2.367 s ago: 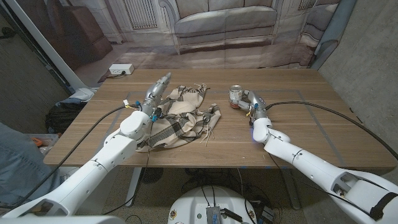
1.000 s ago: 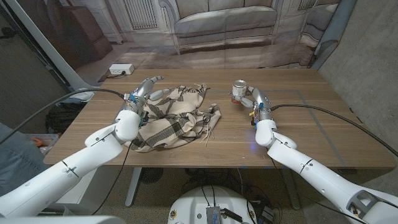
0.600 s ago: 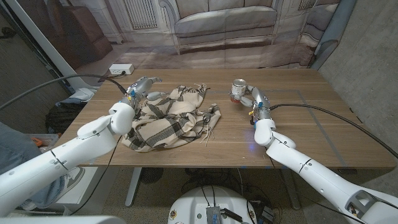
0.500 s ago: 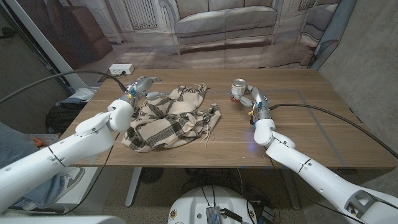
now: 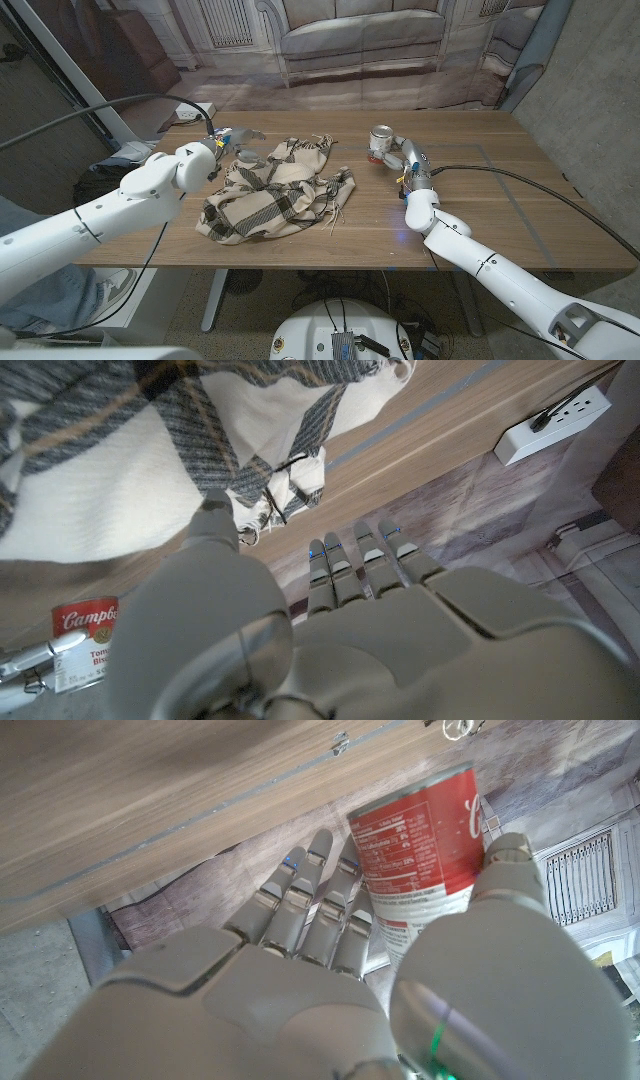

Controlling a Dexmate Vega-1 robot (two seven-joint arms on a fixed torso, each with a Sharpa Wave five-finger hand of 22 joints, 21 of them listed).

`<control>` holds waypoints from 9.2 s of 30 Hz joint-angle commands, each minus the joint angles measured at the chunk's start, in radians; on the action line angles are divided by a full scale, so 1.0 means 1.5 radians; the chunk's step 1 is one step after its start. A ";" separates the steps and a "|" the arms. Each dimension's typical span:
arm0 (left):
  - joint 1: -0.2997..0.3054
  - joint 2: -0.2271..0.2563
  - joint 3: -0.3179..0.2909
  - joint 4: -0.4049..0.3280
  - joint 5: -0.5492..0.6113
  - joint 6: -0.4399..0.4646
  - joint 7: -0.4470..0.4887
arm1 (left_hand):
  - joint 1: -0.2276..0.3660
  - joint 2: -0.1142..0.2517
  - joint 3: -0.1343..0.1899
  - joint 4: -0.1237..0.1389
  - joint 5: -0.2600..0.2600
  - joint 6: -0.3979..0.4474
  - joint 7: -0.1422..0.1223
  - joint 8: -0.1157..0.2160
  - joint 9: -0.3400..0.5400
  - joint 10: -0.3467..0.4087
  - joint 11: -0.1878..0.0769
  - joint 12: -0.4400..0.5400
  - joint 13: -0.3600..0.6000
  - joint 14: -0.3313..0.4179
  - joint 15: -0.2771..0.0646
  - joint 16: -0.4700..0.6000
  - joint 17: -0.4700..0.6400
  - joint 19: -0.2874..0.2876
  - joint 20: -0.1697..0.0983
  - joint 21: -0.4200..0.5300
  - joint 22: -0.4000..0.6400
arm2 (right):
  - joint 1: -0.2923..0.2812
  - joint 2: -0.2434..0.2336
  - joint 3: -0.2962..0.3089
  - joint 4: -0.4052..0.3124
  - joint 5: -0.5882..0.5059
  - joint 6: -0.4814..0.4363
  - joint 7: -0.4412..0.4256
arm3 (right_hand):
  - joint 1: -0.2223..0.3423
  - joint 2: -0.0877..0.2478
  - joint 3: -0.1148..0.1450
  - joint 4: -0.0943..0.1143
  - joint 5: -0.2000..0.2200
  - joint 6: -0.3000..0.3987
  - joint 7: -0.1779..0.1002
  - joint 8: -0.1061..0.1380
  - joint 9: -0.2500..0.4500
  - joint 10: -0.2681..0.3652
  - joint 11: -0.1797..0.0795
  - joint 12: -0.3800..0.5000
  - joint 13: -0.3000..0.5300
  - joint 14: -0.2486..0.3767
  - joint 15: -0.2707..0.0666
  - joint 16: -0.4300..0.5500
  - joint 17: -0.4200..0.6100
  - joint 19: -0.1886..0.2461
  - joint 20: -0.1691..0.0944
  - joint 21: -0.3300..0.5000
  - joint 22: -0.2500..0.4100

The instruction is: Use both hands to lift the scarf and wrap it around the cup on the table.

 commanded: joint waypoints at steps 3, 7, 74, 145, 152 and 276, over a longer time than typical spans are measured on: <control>-0.064 -0.007 0.033 0.018 0.121 -0.070 -0.161 | 0.010 0.000 -0.005 -0.001 0.003 -0.007 -0.005 -0.004 0.002 -0.005 0.000 -0.003 0.001 -0.010 -0.037 -0.007 0.003 -0.007 -0.002 -0.005 0.001 | 0.011 0.010 -0.007 0.004 0.003 -0.012 0.004 | 0.119 0.125 0.024 0.018 -0.006 0.007 0.002 -0.003 0.001 0.040 -0.045 -0.003 0.000 0.006 -0.072 -0.002 0.000 0.005 -0.057 -0.001 0.002; -0.070 -0.008 0.033 0.018 0.156 -0.099 -0.189 | 0.011 -0.005 -0.008 -0.001 0.003 -0.013 -0.008 -0.006 0.002 -0.011 -0.001 -0.006 0.001 -0.021 -0.038 -0.013 0.003 -0.013 -0.005 -0.009 0.000 | 0.014 0.011 -0.009 0.004 0.002 -0.014 0.006 | 0.118 0.125 0.024 0.019 -0.008 0.007 0.002 -0.004 0.001 0.040 -0.045 -0.004 -0.001 0.006 -0.071 -0.003 0.000 0.005 -0.056 -0.001 0.002; -0.011 -0.092 -0.034 0.056 0.121 -0.107 0.004 | 0.235 0.094 0.082 0.012 -0.025 0.412 -0.035 0.222 0.059 0.501 -0.065 0.090 0.094 0.569 -0.118 0.079 0.029 0.515 -0.077 0.181 -0.001 | 0.030 0.023 -0.007 0.056 0.040 0.036 -0.001 | 0.136 0.138 0.039 0.014 -0.042 0.050 -0.003 -0.002 0.001 0.078 -0.045 -0.006 -0.001 0.023 -0.076 -0.004 -0.001 0.016 -0.054 -0.002 0.003; -0.186 -0.285 -0.074 -0.105 0.258 -0.265 0.114 | 0.225 0.104 0.098 0.020 -0.028 0.437 -0.041 0.239 0.043 0.521 -0.064 0.098 0.156 0.625 -0.118 0.075 0.044 0.518 -0.083 0.200 0.001 | 0.034 -0.040 -0.051 -0.013 -0.047 0.001 0.128 | 0.173 0.153 0.065 0.010 -0.075 0.102 -0.022 0.014 0.006 0.124 -0.049 0.000 0.005 0.041 -0.087 -0.009 0.000 0.023 -0.071 -0.003 0.004; -0.234 -0.331 -0.029 -0.036 0.271 -0.281 0.121 | 0.224 0.102 0.099 0.019 -0.028 0.439 -0.044 0.240 0.040 0.521 -0.065 0.100 0.165 0.623 -0.118 0.072 0.047 0.514 -0.084 0.202 0.001 | 0.017 -0.053 -0.046 -0.056 -0.046 0.021 0.132 | 0.174 0.153 0.066 0.010 -0.077 0.103 -0.022 0.014 0.006 0.124 -0.049 -0.001 0.004 0.041 -0.087 -0.009 0.000 0.023 -0.072 -0.003 0.004; -0.347 -0.455 0.145 0.423 -0.187 -0.307 0.066 | 0.196 0.121 0.128 0.038 -0.025 0.377 -0.033 0.272 0.061 0.465 -0.066 -0.010 0.153 0.455 -0.101 0.009 0.069 0.309 -0.020 0.179 0.002 | 0.000 -0.039 0.173 -0.240 0.359 0.260 0.330 | 0.180 0.157 0.080 0.017 -0.096 0.165 -0.013 0.012 0.006 0.184 -0.045 -0.002 -0.006 0.145 -0.094 0.005 0.002 0.149 -0.085 0.046 0.010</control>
